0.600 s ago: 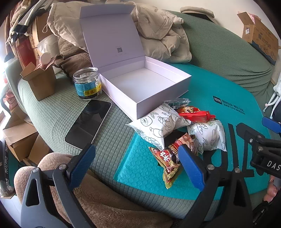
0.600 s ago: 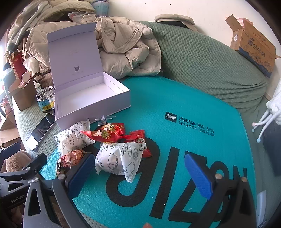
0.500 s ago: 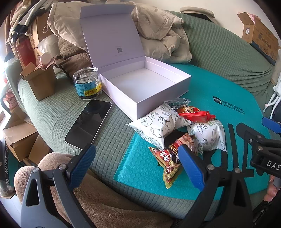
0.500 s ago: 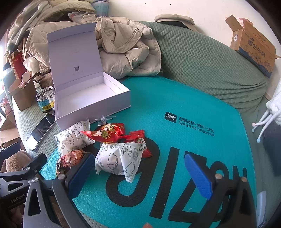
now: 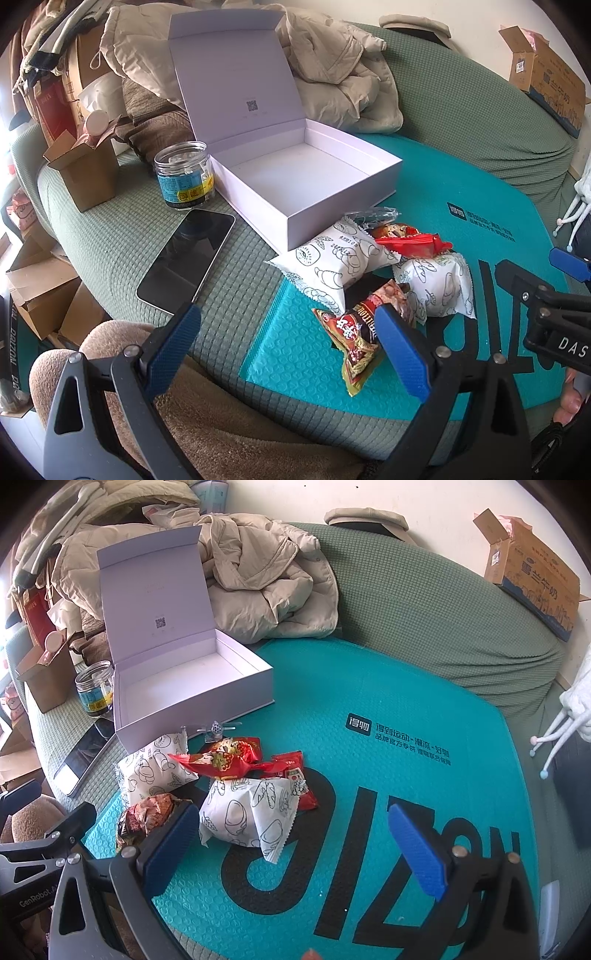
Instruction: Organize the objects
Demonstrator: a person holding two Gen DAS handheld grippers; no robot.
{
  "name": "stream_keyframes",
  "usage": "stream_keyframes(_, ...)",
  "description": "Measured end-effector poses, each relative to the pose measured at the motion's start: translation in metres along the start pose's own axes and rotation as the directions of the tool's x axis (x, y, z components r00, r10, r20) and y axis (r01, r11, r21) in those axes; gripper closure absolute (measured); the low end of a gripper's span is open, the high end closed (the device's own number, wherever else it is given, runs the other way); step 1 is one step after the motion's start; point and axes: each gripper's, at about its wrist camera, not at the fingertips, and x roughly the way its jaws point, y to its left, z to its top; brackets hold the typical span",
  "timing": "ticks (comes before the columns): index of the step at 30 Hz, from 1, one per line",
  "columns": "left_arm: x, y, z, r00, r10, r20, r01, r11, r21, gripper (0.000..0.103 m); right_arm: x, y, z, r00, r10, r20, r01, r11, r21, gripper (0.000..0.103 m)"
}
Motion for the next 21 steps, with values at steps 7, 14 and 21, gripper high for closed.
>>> stream_keyframes(7, 0.0010, -0.0007, 0.0004, 1.000, 0.000, -0.003, 0.000, 1.000, -0.002, 0.007, -0.0004, 0.0013, 0.0010, 1.000, 0.005, 0.001, -0.005, 1.000, -0.005, 0.000)
stream_keyframes(14, 0.0012, -0.0003, 0.0005, 1.000, 0.000, -0.007, 0.000, 1.000, -0.005, 0.007, 0.0005, 0.0015, 0.0004, 1.000, 0.014, -0.004, -0.014, 1.000, -0.006, 0.000)
stream_keyframes(21, 0.0014, -0.0001, 0.0003, 1.000, -0.001, -0.008, 0.001, 1.000, -0.008, 0.007, 0.0026, 0.0014, -0.0006, 1.000, 0.017, -0.010, -0.017, 1.000, -0.007, 0.000)
